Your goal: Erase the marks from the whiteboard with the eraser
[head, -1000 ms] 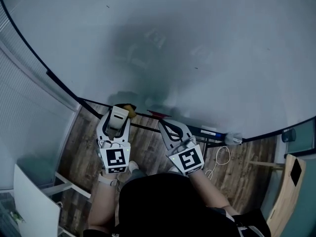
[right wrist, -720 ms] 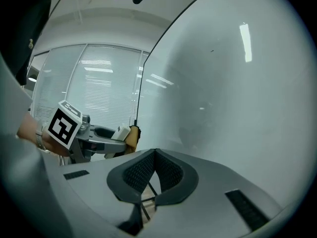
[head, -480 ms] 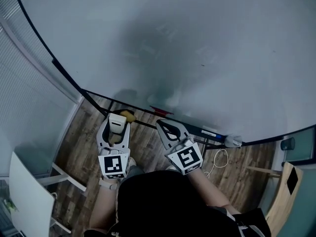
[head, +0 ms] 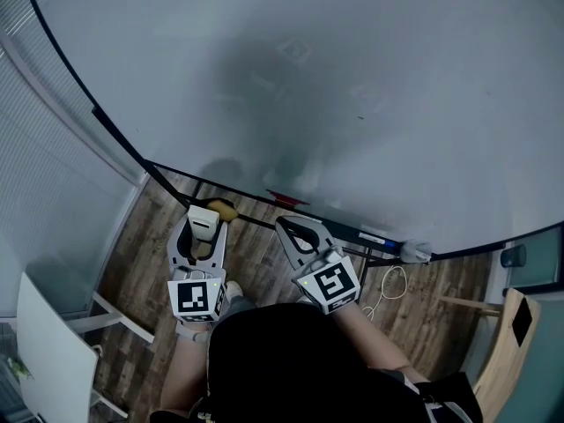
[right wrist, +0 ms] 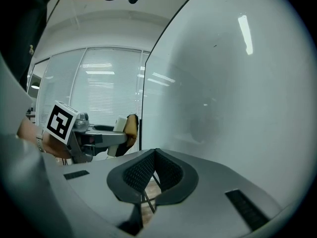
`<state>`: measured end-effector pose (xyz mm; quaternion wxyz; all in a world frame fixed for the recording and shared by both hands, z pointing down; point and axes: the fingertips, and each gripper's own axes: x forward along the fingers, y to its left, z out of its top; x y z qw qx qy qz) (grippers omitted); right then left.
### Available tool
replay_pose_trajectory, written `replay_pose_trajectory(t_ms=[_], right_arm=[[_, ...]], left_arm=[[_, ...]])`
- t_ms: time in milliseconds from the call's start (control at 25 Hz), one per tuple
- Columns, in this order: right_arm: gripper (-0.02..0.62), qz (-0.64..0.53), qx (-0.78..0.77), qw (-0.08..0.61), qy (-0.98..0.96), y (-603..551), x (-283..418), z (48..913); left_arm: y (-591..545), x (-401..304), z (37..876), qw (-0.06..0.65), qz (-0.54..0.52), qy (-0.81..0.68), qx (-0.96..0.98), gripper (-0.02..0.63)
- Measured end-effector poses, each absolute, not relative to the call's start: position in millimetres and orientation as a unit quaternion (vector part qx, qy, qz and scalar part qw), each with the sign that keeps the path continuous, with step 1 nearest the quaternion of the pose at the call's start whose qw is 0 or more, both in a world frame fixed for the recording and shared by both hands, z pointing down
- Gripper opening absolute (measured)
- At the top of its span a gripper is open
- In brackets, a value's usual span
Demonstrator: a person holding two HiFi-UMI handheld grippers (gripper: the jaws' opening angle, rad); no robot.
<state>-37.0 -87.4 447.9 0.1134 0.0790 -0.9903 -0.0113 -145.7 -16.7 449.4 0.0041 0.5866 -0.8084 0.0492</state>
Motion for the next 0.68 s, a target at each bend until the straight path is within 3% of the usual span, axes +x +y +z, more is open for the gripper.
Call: replay_pose_trajectory(t_ms=[440, 680], right_arm=[[0.026, -0.018, 0.091, 0.112, -0.989, -95.6, -36.1, 442.7], [0.026, -0.02, 0.096, 0.111, -0.989, -96.9, -33.0, 441.3]], left_arm=[[-21.4, -146.9, 448.9, 0.02, 0.01, -0.78, 0.626, 0.267], [-23.5, -140.2, 441.2, -0.024, 0.032, -0.774, 0.632, 0.267]])
